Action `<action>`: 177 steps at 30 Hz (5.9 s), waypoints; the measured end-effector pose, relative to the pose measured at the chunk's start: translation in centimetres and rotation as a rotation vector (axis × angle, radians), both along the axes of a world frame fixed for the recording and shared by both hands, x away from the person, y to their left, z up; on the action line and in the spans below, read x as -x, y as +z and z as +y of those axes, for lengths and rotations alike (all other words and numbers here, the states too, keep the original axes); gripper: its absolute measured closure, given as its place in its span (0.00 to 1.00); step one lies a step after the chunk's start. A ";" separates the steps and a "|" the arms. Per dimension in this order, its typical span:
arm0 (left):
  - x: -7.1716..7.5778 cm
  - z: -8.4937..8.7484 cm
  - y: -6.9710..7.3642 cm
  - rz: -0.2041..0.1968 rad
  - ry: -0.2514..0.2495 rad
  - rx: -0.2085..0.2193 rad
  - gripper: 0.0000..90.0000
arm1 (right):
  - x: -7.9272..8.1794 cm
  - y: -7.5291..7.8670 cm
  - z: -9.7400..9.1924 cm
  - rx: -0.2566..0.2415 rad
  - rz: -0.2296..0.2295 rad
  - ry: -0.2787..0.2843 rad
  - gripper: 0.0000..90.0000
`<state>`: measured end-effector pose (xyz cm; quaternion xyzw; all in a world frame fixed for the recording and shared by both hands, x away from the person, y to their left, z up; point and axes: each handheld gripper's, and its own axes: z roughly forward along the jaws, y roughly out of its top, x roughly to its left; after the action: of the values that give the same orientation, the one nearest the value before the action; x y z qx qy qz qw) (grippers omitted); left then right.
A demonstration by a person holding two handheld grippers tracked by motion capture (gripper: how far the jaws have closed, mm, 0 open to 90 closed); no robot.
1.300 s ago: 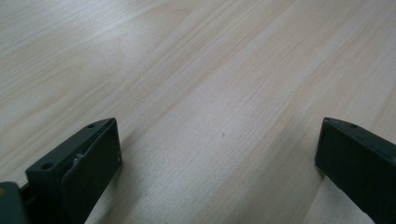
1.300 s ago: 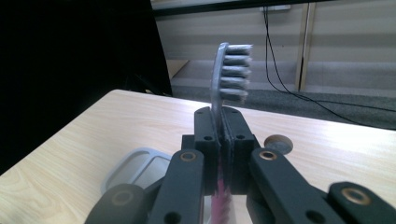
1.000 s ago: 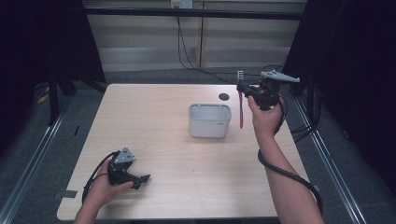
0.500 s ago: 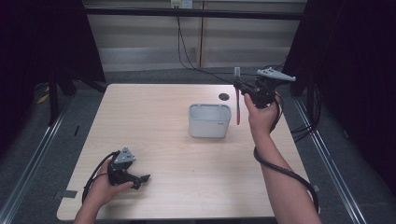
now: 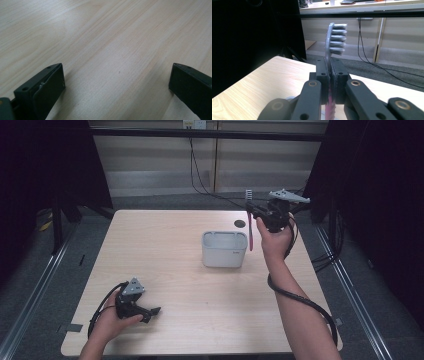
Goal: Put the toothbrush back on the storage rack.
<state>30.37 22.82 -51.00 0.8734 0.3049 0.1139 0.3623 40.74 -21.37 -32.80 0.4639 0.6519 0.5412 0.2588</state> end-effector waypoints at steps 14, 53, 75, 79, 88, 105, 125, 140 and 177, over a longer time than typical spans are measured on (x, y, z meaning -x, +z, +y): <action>0.0 0.0 0.0 0.000 0.001 0.001 0.00 | -1.2 0.0 0.9 0.001 0.001 0.010 0.96; 0.0 0.0 0.0 -0.003 0.003 0.001 0.00 | -3.8 -2.4 2.0 0.020 0.005 0.009 0.96; 0.0 0.0 0.0 -0.004 0.004 0.001 0.00 | -3.5 -4.0 2.1 0.025 0.020 0.020 0.96; 0.0 0.0 0.0 -0.004 0.003 -0.001 0.00 | -3.4 -4.2 2.0 0.021 0.025 0.020 0.96; 0.0 0.0 0.0 -0.004 -0.005 -0.011 0.00 | -3.0 -5.0 1.9 0.021 0.029 0.021 0.96; 0.0 0.0 0.0 -0.004 -0.004 -0.010 0.00 | -2.1 -6.1 1.2 0.010 0.044 0.016 0.96; 0.0 0.0 0.0 -0.004 -0.005 -0.011 0.00 | -1.0 -7.3 0.8 0.009 0.060 0.021 0.96; 0.0 0.0 0.0 -0.001 -0.004 -0.008 0.00 | -0.3 -8.2 0.3 0.007 0.080 0.023 0.96; 0.0 0.0 0.0 -0.004 -0.005 -0.011 0.00 | 0.7 -9.3 0.0 0.019 0.116 0.044 0.95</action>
<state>30.39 22.85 -50.98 0.8759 0.3012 0.1163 0.3586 40.08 -21.36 -42.12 0.4778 0.6808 0.5127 0.2129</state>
